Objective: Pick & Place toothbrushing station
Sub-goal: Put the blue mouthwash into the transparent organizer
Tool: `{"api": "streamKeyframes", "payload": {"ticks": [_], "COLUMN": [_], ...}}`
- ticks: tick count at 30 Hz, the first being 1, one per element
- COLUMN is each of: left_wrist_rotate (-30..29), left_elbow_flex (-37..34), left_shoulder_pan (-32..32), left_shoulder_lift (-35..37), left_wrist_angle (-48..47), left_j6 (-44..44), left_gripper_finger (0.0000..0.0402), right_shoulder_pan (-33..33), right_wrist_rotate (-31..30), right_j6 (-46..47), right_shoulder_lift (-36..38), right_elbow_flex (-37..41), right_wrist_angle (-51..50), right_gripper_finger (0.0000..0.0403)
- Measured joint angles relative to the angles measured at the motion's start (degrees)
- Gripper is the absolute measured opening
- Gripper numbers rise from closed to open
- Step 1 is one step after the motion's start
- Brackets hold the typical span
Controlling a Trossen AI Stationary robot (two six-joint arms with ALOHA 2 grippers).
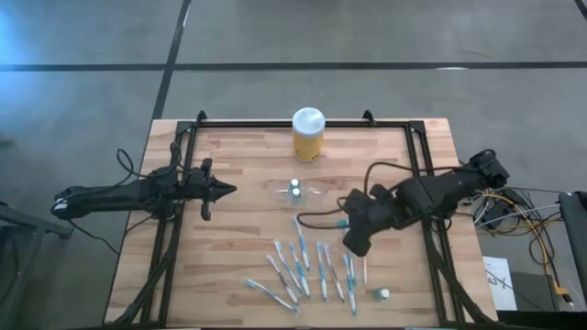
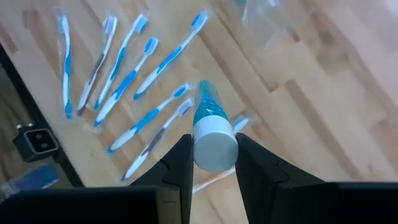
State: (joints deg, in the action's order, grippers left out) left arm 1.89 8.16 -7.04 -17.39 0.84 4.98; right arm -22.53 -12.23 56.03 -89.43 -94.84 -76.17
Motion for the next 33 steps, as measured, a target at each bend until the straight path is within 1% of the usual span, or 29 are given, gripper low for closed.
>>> {"api": "streamKeyframes", "payload": {"ticks": [13, 21, 24, 28, 33], "left_wrist_rotate": [0.0, 0.0, 0.0, 0.0, 0.0], "left_elbow_flex": [0.0, 0.0, 0.0, 0.0, 0.0], "left_shoulder_pan": [0.0, 0.0, 0.0, 0.0, 0.0], "left_shoulder_lift": [0.0, 0.0, 0.0, 0.0, 0.0], "left_wrist_angle": [0.0, 0.0, 0.0, 0.0, 0.0], "left_j6": [2.3, 2.7, 2.7, 2.8, 3.0], "left_gripper_finger": [0.0014, 0.0014, 0.0014, 0.0014, 0.0014], "right_shoulder_pan": [10.3, 16.0, 17.9, 20.2, 23.3], "right_wrist_rotate": [0.3, 2.3, 3.4, 3.7, 5.4], "right_j6": [-12.7, -14.6, -16.9, -20.5, -23.3], "right_shoulder_lift": [0.0, 0.0, 0.0, -0.9, -4.4], "right_elbow_flex": [-0.6, -0.6, -0.6, -0.6, -0.6], "right_wrist_angle": [1.5, 1.9, 2.1, 4.1, 6.6], "right_gripper_finger": [0.0084, 0.0087, 0.0086, 0.0086, 0.0086]}}
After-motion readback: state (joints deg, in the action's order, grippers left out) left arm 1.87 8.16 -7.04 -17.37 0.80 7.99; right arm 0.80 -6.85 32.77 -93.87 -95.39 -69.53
